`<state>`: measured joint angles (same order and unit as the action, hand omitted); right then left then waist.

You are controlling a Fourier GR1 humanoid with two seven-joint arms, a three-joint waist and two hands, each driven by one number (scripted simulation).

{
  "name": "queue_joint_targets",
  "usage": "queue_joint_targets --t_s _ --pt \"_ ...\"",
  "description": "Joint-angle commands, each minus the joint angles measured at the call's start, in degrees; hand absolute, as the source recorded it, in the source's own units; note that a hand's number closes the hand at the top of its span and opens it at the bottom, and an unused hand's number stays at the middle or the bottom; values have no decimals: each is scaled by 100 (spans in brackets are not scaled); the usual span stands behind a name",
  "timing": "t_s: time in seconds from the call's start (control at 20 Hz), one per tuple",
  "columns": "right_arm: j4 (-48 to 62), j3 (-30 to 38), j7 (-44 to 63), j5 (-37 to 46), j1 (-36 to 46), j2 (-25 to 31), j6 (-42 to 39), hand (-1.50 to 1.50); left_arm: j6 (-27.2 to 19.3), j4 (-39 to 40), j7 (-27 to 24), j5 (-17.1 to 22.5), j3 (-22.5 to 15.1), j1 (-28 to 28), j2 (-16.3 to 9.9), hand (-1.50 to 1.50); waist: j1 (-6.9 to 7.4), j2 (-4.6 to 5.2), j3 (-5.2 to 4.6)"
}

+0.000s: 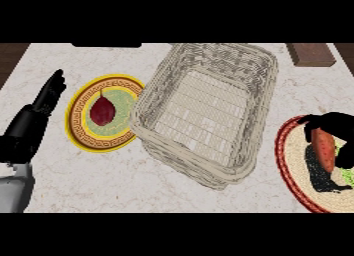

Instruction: Pick the sweet potato from the placemat and place it in the basket

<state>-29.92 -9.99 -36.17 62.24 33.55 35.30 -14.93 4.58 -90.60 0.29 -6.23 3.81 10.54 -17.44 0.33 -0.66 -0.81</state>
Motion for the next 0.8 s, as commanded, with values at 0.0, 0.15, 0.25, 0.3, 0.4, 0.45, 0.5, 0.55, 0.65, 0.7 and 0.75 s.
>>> queue_joint_targets --t_s 0.0,0.15,0.25,0.3,0.4,0.45,0.5,0.55,0.65,0.7,0.75 --pt "122 555 1490 -231 -360 -239 411 150 3 -35 -61 7 135 -89 -103 0 -138 24 75" --pt "169 1267 2563 -595 -531 11 827 150 -69 -31 128 35 241 -106 -119 0 -415 -57 62" --pt "-152 1448 2999 -692 -655 -80 1268 150 -26 57 1 57 284 -172 -144 0 -352 -36 58" --pt "-467 1359 3260 -602 -751 -199 1449 150 -50 84 -14 43 283 -147 -123 0 -381 -52 51" --pt "-919 1407 3733 -612 -883 -356 1651 150 -159 125 67 -109 148 27 -21 0 -362 -33 56" --pt "-1187 1469 3850 -647 -1053 -456 1937 150 -131 142 12 -86 156 -26 -17 0 -375 -39 56" --pt "-1356 1538 4099 -626 -999 -395 2002 150 -57 -36 97 -10 127 -108 -1 0 -252 -21 64" --pt "-1718 1732 3907 -853 -1174 -253 2060 150 -13 -173 217 23 240 -151 -151 0 -333 -68 61" --pt "-2207 2055 3845 -1218 -974 -284 2153 150 -62 87 -115 -21 209 -240 -36 0 -351 -43 57" --pt "-2550 2053 3981 -1301 -975 -610 2347 150 16 61 62 70 316 -171 -156 0 -401 -83 55" --pt "-2829 2224 3797 -1514 -1005 -539 2419 150 -97 13 194 -58 238 -179 -96 0 -445 -95 61"
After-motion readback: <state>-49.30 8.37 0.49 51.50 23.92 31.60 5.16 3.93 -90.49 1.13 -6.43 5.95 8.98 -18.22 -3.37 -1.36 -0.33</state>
